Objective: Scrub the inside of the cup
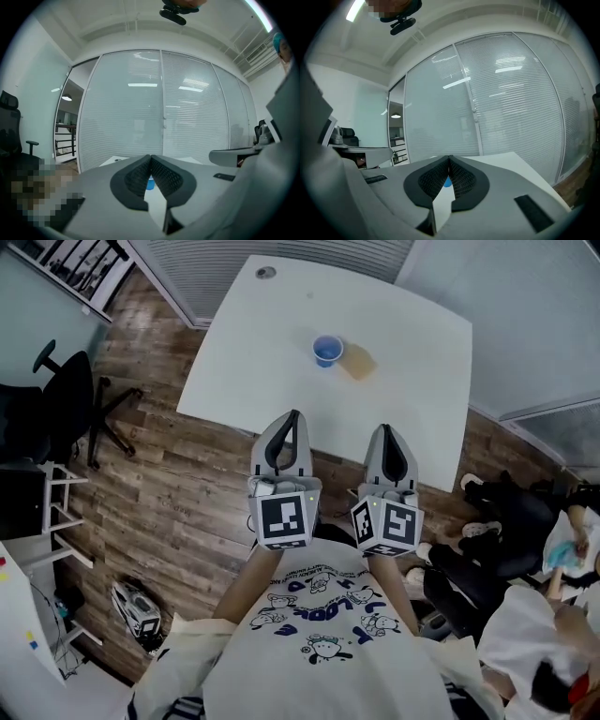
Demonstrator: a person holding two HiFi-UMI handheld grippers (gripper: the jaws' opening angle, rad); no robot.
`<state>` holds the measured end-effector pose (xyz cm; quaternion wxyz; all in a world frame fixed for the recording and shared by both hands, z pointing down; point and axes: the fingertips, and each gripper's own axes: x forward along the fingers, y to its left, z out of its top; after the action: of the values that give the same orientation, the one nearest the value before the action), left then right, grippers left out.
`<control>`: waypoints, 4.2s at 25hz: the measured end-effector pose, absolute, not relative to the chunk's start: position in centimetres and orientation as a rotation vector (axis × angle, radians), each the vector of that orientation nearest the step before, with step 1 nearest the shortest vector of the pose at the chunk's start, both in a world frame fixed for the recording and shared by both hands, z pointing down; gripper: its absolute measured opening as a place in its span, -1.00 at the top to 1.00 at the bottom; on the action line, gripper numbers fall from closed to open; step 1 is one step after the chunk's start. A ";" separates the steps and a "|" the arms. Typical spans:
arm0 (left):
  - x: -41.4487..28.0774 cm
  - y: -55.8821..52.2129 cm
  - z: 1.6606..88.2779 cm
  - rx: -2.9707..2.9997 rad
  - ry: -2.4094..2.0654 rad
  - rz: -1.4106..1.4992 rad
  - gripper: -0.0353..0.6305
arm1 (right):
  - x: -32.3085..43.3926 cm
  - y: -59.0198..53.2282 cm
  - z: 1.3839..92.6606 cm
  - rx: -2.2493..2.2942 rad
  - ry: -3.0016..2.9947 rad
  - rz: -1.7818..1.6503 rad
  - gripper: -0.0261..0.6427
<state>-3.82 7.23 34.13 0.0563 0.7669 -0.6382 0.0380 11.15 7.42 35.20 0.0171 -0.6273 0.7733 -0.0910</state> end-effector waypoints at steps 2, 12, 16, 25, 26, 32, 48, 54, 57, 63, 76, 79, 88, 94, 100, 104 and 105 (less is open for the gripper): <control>-4.0 5.3 34.2 2.328 -1.920 0.122 0.81 | 11.2 5.7 35.2 -1.973 2.393 -0.293 0.82; -5.4 -2.8 36.2 2.315 -1.826 0.189 0.81 | 11.4 -1.4 37.0 -2.096 2.318 -0.407 0.82; -6.1 -5.3 36.8 2.326 -1.786 0.212 0.76 | 11.3 -3.8 37.9 -2.148 2.284 -0.460 0.82; -7.6 -8.8 38.6 2.332 -1.716 0.287 0.76 | 11.8 -6.2 40.2 -2.244 2.246 -0.550 0.81; -7.6 -9.0 38.9 2.333 -1.708 0.296 0.76 | 12.0 -6.5 40.3 -2.254 2.241 -0.550 0.81; -7.3 -9.9 40.6 2.329 -1.666 0.348 0.76 | 12.0 -8.1 41.7 -2.223 2.366 -0.565 0.69; -6.4 -10.5 43.7 2.211 -1.665 0.461 0.67 | 11.1 -9.4 46.4 -1.921 2.902 -0.531 0.30; -5.7 -10.3 44.9 2.170 -1.640 0.461 0.67 | 10.6 -9.6 48.1 -1.789 3.110 -0.492 0.15; -5.8 -10.2 45.4 2.157 -1.642 0.470 0.67 | 10.2 -9.6 49.5 -1.740 3.191 -0.487 0.14; -6.4 -9.4 46.5 2.129 -1.649 0.509 0.67 | 10.0 -9.4 52.2 -1.655 3.356 -0.459 0.14; -6.5 -8.7 48.0 2.096 -1.630 0.549 0.67 | 9.8 -9.6 54.2 -1.571 3.408 -0.639 0.19; -6.1 -8.3 48.4 2.090 -1.608 0.547 0.67 | 9.9 -9.6 54.2 -1.576 3.391 -0.657 0.22; -5.9 -8.3 49.1 2.079 -1.590 0.540 0.67 | 9.7 -10.0 54.4 -1.557 3.397 -0.697 0.33; -5.3 -8.2 49.5 2.146 -1.524 0.576 0.51 | 9.4 -10.0 54.5 -1.560 3.391 -0.701 0.44; -4.6 -7.6 51.0 2.185 -1.417 0.634 0.38 | 9.4 -10.2 54.1 -1.577 3.378 -0.730 0.47; -3.8 -7.6 51.4 2.224 -1.355 0.674 0.26 | 9.7 -10.5 53.6 -1.607 3.382 -0.707 0.48; -3.6 -7.7 51.5 2.232 -1.342 0.681 0.26 | 9.8 -10.5 53.5 -1.616 3.381 -0.703 0.47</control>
<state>-3.64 -7.71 51.49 0.2228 0.8082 -0.4860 0.2467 9.78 -10.53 53.54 -0.3294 -0.4001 0.8373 -0.1741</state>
